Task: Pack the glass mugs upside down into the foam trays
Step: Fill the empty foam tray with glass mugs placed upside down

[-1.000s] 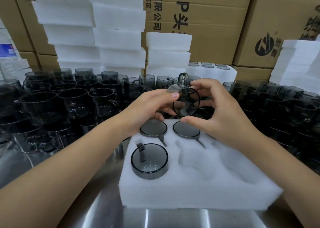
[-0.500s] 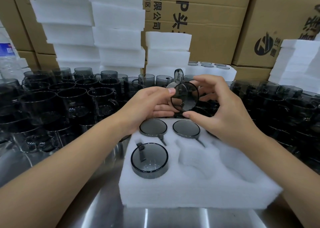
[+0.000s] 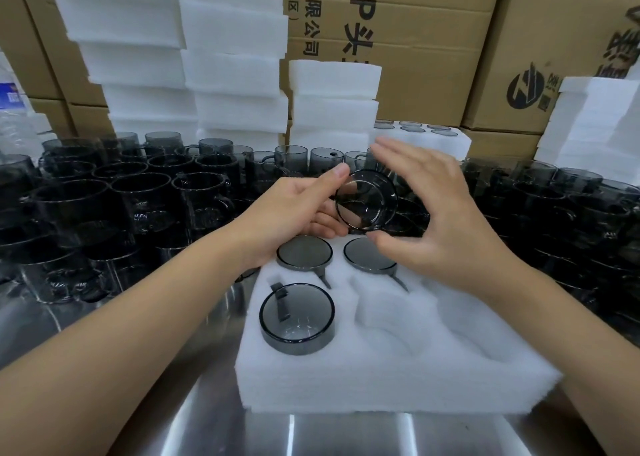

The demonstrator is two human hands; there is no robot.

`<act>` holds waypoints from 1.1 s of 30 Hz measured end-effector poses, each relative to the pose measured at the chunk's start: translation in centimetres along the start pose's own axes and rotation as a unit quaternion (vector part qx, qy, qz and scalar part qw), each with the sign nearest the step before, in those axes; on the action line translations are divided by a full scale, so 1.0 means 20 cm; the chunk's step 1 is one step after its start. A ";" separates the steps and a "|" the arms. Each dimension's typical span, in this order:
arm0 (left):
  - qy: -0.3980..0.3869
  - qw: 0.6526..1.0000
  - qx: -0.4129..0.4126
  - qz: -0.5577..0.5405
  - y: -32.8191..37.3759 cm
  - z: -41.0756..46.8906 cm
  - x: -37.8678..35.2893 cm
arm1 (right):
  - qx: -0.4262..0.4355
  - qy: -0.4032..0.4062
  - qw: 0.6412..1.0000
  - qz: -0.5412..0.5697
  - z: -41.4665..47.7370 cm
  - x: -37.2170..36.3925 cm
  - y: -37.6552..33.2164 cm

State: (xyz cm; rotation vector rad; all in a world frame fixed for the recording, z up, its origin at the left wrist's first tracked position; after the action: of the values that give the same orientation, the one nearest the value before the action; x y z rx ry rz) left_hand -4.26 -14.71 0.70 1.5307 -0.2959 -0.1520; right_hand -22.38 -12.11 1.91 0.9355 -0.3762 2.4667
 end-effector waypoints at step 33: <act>-0.043 0.996 -0.037 0.070 -0.02 0.00 0.01 | -0.095 -0.285 0.878 0.373 -0.04 0.18 -0.08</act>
State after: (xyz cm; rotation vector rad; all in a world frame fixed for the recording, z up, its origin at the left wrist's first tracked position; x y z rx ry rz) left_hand -3.94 -14.77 0.36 1.4265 -0.4608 -0.1173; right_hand -24.32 -9.35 3.92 1.6595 -1.3768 2.6433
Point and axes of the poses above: each hand's wrist, its own z-axis towards the middle knuckle, its own x-axis out of the back of the hand, y = z × x, the point moved 2 cm from there along z, towards the middle knuckle, and after that the axes turned 12 degrees about x, right-handed, at the moved point
